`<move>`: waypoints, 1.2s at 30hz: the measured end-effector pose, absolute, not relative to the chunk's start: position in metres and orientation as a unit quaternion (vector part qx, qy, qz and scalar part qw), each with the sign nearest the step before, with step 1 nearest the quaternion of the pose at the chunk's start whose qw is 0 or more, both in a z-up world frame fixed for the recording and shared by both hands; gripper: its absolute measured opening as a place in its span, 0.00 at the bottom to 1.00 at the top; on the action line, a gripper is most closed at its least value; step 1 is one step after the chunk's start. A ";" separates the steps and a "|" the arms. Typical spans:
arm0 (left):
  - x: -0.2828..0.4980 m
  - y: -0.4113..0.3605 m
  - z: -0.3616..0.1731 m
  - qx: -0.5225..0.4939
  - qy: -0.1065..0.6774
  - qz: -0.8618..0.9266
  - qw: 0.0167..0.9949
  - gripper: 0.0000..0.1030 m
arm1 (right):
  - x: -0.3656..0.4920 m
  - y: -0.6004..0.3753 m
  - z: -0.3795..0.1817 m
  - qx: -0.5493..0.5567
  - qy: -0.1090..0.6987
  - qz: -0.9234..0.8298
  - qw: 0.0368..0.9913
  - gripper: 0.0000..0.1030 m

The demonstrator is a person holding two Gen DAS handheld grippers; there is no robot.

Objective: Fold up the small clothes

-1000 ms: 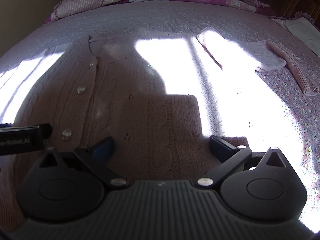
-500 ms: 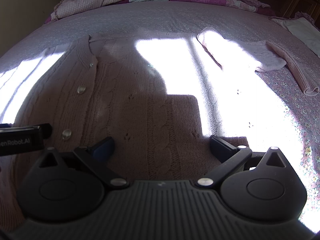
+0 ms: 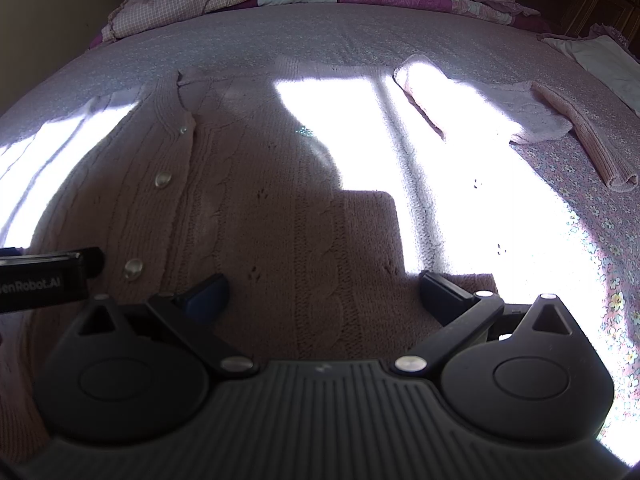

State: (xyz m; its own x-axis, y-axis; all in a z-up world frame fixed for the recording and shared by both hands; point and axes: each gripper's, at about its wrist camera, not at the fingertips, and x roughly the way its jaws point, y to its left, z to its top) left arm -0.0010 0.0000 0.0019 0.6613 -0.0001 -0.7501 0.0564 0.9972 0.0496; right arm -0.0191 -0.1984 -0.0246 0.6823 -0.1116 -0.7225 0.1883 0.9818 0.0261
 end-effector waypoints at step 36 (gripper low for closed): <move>0.010 0.001 0.009 0.033 0.435 -0.009 0.900 1.00 | -0.012 -0.203 -0.019 0.051 0.410 -0.062 0.909 1.00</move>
